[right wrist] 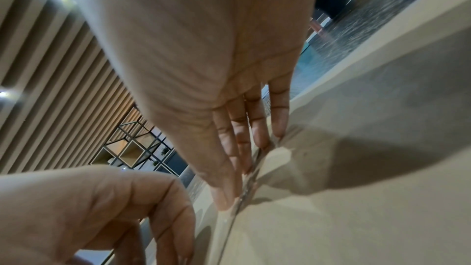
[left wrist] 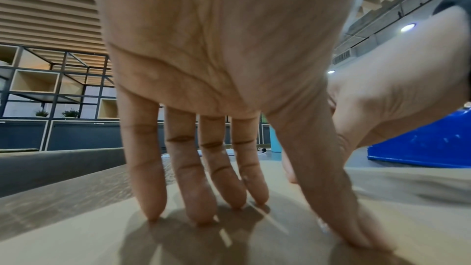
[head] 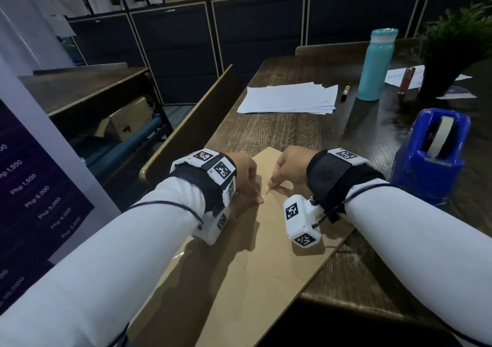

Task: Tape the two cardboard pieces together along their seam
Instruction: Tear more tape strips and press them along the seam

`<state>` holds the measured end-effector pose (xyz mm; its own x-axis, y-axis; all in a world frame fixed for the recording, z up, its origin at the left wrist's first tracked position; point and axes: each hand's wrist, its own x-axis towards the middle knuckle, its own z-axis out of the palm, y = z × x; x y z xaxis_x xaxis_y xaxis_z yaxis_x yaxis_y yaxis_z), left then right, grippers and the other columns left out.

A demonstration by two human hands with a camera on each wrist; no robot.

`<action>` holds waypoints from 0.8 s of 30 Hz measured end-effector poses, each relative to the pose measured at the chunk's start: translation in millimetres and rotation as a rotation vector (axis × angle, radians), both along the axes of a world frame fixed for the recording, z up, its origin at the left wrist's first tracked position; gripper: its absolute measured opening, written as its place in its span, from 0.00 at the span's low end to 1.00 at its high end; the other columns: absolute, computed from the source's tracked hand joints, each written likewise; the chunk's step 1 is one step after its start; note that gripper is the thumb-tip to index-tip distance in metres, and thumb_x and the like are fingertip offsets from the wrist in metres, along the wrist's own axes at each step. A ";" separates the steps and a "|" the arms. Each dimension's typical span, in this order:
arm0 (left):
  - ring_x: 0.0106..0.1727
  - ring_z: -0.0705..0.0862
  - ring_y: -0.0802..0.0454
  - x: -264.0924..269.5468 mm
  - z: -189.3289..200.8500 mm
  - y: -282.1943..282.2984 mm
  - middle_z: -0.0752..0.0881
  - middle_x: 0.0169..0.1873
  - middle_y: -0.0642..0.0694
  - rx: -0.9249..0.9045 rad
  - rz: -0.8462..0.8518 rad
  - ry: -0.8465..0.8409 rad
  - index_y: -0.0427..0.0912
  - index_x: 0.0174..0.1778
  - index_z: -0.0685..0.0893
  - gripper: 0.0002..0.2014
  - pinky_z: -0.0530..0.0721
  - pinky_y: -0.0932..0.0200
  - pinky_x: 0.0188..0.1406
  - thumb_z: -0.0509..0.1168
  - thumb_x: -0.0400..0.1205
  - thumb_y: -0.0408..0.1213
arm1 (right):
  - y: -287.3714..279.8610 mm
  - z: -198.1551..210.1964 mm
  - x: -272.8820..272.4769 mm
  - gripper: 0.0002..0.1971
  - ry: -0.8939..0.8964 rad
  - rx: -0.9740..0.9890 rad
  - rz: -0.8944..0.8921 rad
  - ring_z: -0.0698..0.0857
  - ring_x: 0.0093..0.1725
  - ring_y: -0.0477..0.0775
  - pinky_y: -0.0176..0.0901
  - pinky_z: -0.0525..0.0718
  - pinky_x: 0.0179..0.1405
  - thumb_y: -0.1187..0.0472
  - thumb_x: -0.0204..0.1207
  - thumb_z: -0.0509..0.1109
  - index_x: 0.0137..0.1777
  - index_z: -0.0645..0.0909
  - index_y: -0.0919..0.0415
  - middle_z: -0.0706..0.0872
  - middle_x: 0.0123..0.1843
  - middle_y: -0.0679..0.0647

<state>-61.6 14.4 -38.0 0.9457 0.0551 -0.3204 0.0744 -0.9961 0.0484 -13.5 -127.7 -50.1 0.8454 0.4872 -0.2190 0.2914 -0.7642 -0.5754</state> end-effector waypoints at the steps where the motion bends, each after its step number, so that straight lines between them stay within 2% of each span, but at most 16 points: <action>1: 0.46 0.82 0.51 -0.1 0.2 -0.4 0.86 0.48 0.50 0.002 -0.003 0.000 0.49 0.45 0.83 0.22 0.80 0.58 0.42 0.79 0.65 0.57 | 0.6 -0.4 0.5 0.17 -0.004 -0.005 0.000 0.81 0.42 0.54 0.49 0.83 0.51 0.58 0.66 0.82 0.49 0.88 0.71 0.85 0.40 0.58; 7: 0.48 0.82 0.50 -1.5 0.4 -0.5 0.86 0.51 0.48 0.004 -0.007 0.010 0.48 0.47 0.82 0.22 0.79 0.57 0.42 0.78 0.66 0.56 | 3.0 -1.8 0.0 0.14 -0.028 -0.057 0.011 0.82 0.42 0.53 0.46 0.82 0.49 0.58 0.67 0.81 0.47 0.89 0.68 0.86 0.41 0.57; 11: 0.52 0.83 0.47 -1.8 0.4 -2.8 0.84 0.51 0.49 0.021 0.000 0.013 0.49 0.47 0.82 0.20 0.81 0.56 0.47 0.78 0.67 0.56 | 4.5 -2.1 0.2 0.13 -0.056 -0.103 0.037 0.82 0.43 0.53 0.45 0.81 0.48 0.57 0.68 0.80 0.47 0.88 0.67 0.86 0.41 0.56; 16: 0.52 0.84 0.47 -4.9 -1.7 -5.0 0.85 0.50 0.49 0.070 -0.023 -0.030 0.48 0.52 0.83 0.21 0.80 0.57 0.45 0.75 0.70 0.57 | 7.3 -1.2 1.2 0.11 -0.063 -0.167 0.056 0.81 0.43 0.54 0.43 0.78 0.45 0.56 0.69 0.80 0.44 0.85 0.63 0.84 0.39 0.55; 18: 0.51 0.83 0.47 -5.9 -1.7 -5.1 0.85 0.49 0.49 0.086 -0.029 -0.027 0.49 0.51 0.83 0.21 0.78 0.57 0.43 0.75 0.69 0.58 | 9.4 -0.5 3.6 0.13 -0.064 -0.201 0.056 0.81 0.43 0.55 0.42 0.77 0.44 0.55 0.68 0.80 0.43 0.83 0.63 0.83 0.39 0.54; 22: 0.48 0.82 0.49 -8.1 -0.9 -4.0 0.84 0.48 0.50 0.114 -0.047 -0.032 0.51 0.49 0.81 0.22 0.77 0.57 0.40 0.74 0.69 0.61 | 6.7 0.4 9.7 0.26 -0.098 -0.304 0.007 0.80 0.47 0.57 0.44 0.77 0.48 0.46 0.63 0.82 0.50 0.75 0.62 0.83 0.47 0.56; 24: 0.48 0.82 0.50 -10.4 0.1 -3.1 0.84 0.48 0.51 0.124 -0.059 -0.031 0.51 0.50 0.82 0.22 0.78 0.57 0.41 0.73 0.69 0.62 | 3.0 0.3 10.9 0.28 -0.068 -0.313 0.012 0.79 0.48 0.57 0.45 0.76 0.46 0.45 0.63 0.81 0.52 0.73 0.61 0.82 0.49 0.56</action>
<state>-72.1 11.3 -37.9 0.9578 0.0359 -0.2851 0.0154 -0.9972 -0.0737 -2.5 -124.7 -49.8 0.8578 0.4152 -0.3031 0.3314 -0.8974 -0.2915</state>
